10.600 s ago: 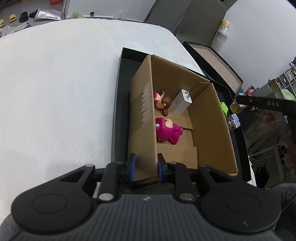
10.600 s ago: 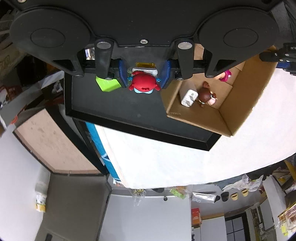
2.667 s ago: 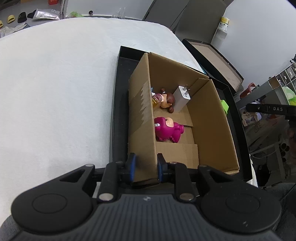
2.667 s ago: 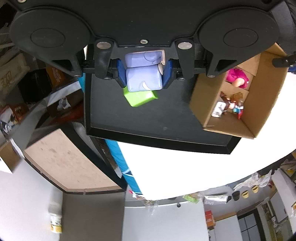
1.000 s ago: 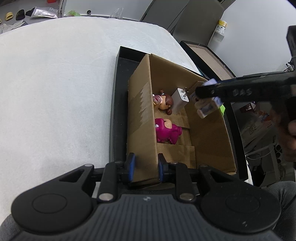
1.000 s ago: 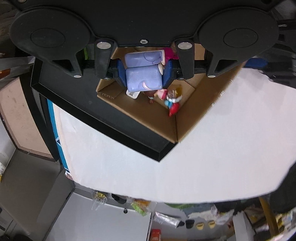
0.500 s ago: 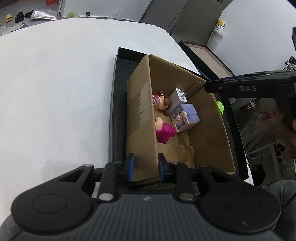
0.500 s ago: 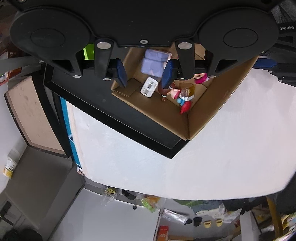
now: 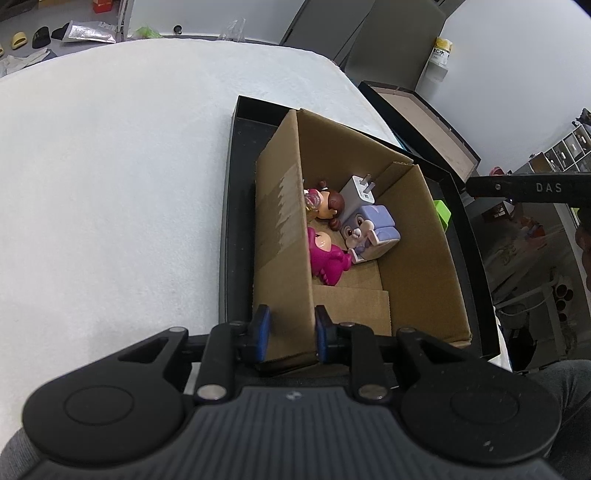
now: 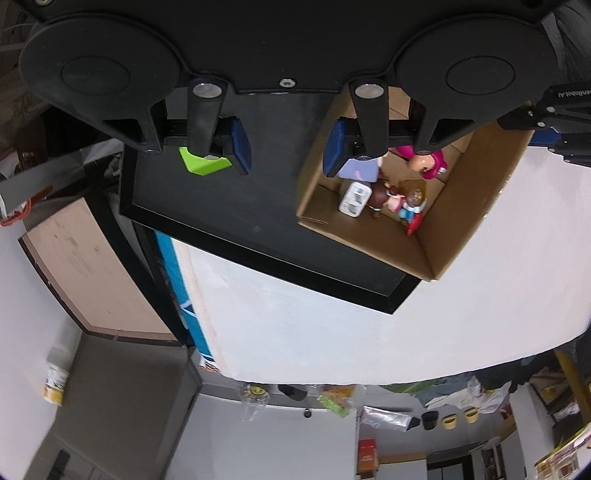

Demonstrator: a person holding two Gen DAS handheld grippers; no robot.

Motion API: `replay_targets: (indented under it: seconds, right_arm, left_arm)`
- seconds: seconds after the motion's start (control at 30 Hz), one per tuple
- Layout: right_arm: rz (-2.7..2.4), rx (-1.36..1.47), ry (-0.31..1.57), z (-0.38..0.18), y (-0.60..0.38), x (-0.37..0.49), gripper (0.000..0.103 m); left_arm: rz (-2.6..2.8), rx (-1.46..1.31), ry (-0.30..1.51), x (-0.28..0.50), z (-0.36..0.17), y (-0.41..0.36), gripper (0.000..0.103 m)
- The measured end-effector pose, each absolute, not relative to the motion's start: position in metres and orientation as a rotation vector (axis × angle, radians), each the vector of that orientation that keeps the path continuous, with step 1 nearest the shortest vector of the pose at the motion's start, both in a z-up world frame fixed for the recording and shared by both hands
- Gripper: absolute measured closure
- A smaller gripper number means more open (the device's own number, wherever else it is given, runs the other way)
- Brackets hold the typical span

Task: Organize rigid objects
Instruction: 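Move the right gripper back over the lime-green cube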

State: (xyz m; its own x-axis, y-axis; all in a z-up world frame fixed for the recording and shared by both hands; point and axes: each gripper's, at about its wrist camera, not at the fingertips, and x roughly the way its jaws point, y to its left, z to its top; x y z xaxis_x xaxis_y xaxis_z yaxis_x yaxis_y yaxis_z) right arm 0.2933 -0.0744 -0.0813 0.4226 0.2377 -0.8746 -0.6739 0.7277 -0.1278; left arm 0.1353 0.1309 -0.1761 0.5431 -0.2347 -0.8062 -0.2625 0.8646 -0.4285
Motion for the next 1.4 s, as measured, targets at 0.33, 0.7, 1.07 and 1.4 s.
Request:
replay_targets:
  seconds: [0.33, 0.7, 1.07, 1.4]
  right_arm:
    - [0.578, -0.466, 1.005, -0.087, -0.104, 0.301, 0.049]
    - [0.533, -0.431, 0.993, -0.105, -0.146, 0.311, 0.035]
    - [0.476, -0.363, 1.017, -0.139, -0.181, 0.338, 0.024]
    - [0.538, -0.386, 1.056, -0.162, -0.166, 0.359, 0.024]
  left_arm:
    - [0.024, -0.543, 1.015, 0.136, -0.176, 0.131, 0.08]
    - [0.034, -0.53, 1.016, 0.137, -0.175, 0.128, 0.081]
    - [0.039, -0.528, 1.021, 0.137, -0.175, 0.127, 0.081]
    - [0.043, -0.537, 1.024, 0.138, -0.177, 0.127, 0.081]
